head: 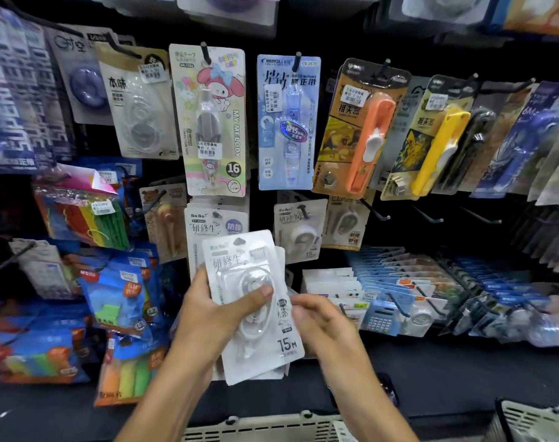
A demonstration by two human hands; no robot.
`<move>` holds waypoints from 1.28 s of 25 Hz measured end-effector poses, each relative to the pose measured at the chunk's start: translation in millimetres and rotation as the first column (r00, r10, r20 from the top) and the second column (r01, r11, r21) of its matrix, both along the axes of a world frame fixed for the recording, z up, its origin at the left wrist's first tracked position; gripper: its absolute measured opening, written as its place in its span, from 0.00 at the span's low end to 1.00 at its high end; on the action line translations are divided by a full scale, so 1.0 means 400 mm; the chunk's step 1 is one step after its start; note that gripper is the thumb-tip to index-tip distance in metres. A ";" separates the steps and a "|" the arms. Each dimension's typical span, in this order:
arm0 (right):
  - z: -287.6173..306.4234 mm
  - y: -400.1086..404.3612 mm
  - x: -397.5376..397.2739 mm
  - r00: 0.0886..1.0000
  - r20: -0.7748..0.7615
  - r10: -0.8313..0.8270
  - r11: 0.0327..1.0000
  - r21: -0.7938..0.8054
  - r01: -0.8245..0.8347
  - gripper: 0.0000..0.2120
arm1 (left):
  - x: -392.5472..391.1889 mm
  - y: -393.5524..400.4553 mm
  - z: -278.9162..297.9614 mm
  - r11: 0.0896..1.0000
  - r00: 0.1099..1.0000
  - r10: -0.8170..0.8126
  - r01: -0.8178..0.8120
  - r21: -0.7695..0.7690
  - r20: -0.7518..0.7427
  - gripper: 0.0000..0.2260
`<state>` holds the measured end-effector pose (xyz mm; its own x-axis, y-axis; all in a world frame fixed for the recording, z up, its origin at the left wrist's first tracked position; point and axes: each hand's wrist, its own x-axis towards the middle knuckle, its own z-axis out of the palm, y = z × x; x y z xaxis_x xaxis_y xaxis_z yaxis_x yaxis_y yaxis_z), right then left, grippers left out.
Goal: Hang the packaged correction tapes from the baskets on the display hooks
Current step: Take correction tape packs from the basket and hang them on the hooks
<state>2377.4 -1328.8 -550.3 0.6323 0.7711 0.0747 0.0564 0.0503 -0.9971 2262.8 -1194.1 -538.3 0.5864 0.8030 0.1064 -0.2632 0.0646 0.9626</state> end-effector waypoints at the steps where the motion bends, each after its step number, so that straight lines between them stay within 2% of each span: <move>1: 0.004 0.005 -0.008 0.995 0.092 0.025 1.000 -0.015 -0.024 0.11 | 0.003 0.000 -0.003 0.999 0.999 -0.040 0.040 -0.019 -0.003 0.33; 3: 0.014 0.020 -0.005 0.989 0.147 0.008 1.000 -0.027 -0.004 0.10 | -0.004 0.005 -0.001 0.979 0.983 -0.173 0.178 -0.100 0.054 0.33; 4: 0.024 0.025 -0.002 0.994 0.112 0.002 1.000 -0.008 -0.001 0.08 | -0.010 0.010 -0.001 0.964 0.973 -0.215 0.226 -0.140 0.089 0.34; 6: 0.042 0.027 0.005 0.998 0.045 -0.036 0.998 0.043 0.035 0.05 | -0.017 0.019 -0.005 0.956 0.967 -0.224 0.242 -0.163 0.125 0.28; 10: 0.049 0.018 0.024 0.974 0.080 -0.211 0.974 0.099 0.203 0.04 | -0.019 0.026 0.005 0.992 0.990 -0.055 0.069 -0.107 0.128 0.22; 13: 0.036 -0.001 0.048 0.929 0.139 -0.342 0.940 0.061 0.337 0.03 | -0.042 0.048 0.019 0.990 0.980 0.117 -0.103 -0.095 0.163 0.19; 16: 0.021 -0.014 0.048 0.876 0.251 -0.413 0.909 0.058 0.412 0.03 | -0.059 0.067 0.029 0.986 0.966 0.158 -0.143 -0.088 0.203 0.19; 18: 0.020 0.000 0.048 0.880 0.227 -0.416 0.906 0.023 0.423 0.02 | -0.056 0.061 0.034 0.990 0.964 0.135 -0.120 -0.076 0.228 0.20; 20: 0.022 0.023 0.057 0.920 0.013 -0.391 0.915 -0.103 0.390 0.07 | -0.049 0.050 0.037 0.993 0.966 0.114 -0.105 -0.047 0.233 0.19; 21: 0.024 0.031 0.055 0.928 -0.134 -0.349 0.932 -0.156 0.328 0.12 | -0.044 0.048 0.034 0.993 0.968 0.117 -0.114 -0.026 0.224 0.19; 22: 0.020 0.033 0.052 0.928 -0.218 -0.301 0.947 -0.180 0.265 0.17 | -0.038 0.047 0.030 0.992 0.971 0.121 -0.124 -0.002 0.206 0.18; 25: 0.002 0.030 0.020 0.986 -0.131 -0.101 0.990 -0.115 0.086 0.21 | -0.007 0.029 0.024 0.992 0.990 0.088 -0.098 0.078 0.112 0.19; 27: 0.008 0.035 -0.005 0.991 -0.098 0.095 0.995 -0.001 -0.095 0.15 | 0.017 0.012 0.025 0.993 0.999 -0.008 0.002 0.120 0.045 0.16; 28: 0.015 0.039 -0.008 0.991 -0.083 0.106 0.994 0.027 -0.104 0.10 | 0.024 0.004 0.033 0.987 1.000 -0.025 0.024 0.157 0.005 0.13; 29: 0.023 0.041 -0.007 0.995 -0.077 0.063 0.997 0.053 -0.059 0.07 | 0.025 0.004 0.040 0.970 0.998 0.020 -0.006 0.243 -0.056 0.11; 30: 0.032 0.039 -0.002 0.997 -0.075 -0.007 0.997 0.072 0.012 0.06 | 0.020 0.017 0.042 0.914 0.980 0.138 -0.070 0.399 -0.144 0.12; 31: 0.038 0.033 0.008 0.995 -0.062 -0.079 0.994 0.070 0.083 0.06 | 0.010 0.036 0.041 0.789 0.918 0.313 -0.109 0.604 -0.244 0.15; 32: 0.039 0.023 0.022 0.990 -0.032 -0.140 0.989 0.048 0.142 0.06 | 0.000 0.055 0.039 0.624 0.819 0.481 -0.070 0.778 -0.313 0.19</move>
